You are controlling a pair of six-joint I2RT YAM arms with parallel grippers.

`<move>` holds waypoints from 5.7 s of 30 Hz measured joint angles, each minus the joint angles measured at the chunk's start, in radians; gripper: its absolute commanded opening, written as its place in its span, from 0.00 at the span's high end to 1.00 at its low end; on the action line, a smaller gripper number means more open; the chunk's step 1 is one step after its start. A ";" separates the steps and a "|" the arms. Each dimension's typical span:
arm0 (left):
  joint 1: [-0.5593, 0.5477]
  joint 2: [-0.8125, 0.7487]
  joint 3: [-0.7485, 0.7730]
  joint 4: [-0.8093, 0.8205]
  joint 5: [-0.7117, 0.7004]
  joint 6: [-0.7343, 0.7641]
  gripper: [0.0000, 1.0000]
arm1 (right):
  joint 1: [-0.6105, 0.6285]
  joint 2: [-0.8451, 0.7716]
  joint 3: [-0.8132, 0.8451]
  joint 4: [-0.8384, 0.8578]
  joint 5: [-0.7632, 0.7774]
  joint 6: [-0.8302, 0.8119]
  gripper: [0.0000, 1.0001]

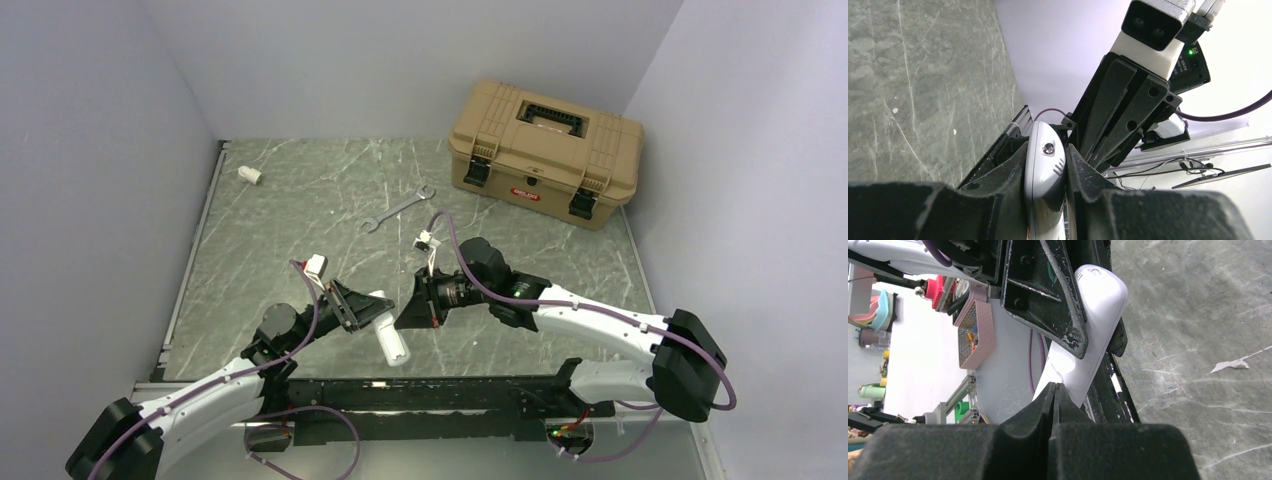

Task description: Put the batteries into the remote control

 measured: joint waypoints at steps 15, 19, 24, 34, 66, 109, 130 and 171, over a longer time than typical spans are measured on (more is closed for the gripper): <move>0.000 0.007 0.000 0.002 0.000 0.000 1.00 | 0.000 0.009 0.005 0.003 0.000 0.000 0.98; 0.000 0.006 0.000 0.000 0.000 0.000 1.00 | 0.002 0.010 0.005 0.004 0.000 0.000 0.98; 0.000 0.007 0.000 0.000 0.000 0.000 1.00 | 0.002 0.011 0.006 0.004 0.001 0.000 0.98; 0.000 0.016 0.000 0.006 0.000 0.000 1.00 | 0.002 0.011 0.010 0.002 0.024 -0.002 0.97; 0.000 -0.084 0.000 -0.077 0.017 -0.031 1.00 | 0.068 -0.426 -0.135 0.015 -0.117 -0.738 0.49; -0.005 -0.058 0.002 -0.084 0.061 -0.073 1.00 | 0.187 -0.099 -0.094 0.174 -0.235 -0.978 0.59; -0.008 -0.082 0.002 -0.085 0.060 -0.080 1.00 | 0.190 -0.076 -0.095 0.187 -0.235 -0.978 0.58; -0.014 -0.071 0.002 -0.085 0.058 -0.097 1.00 | 0.197 -0.050 -0.096 0.164 -0.196 -1.055 0.66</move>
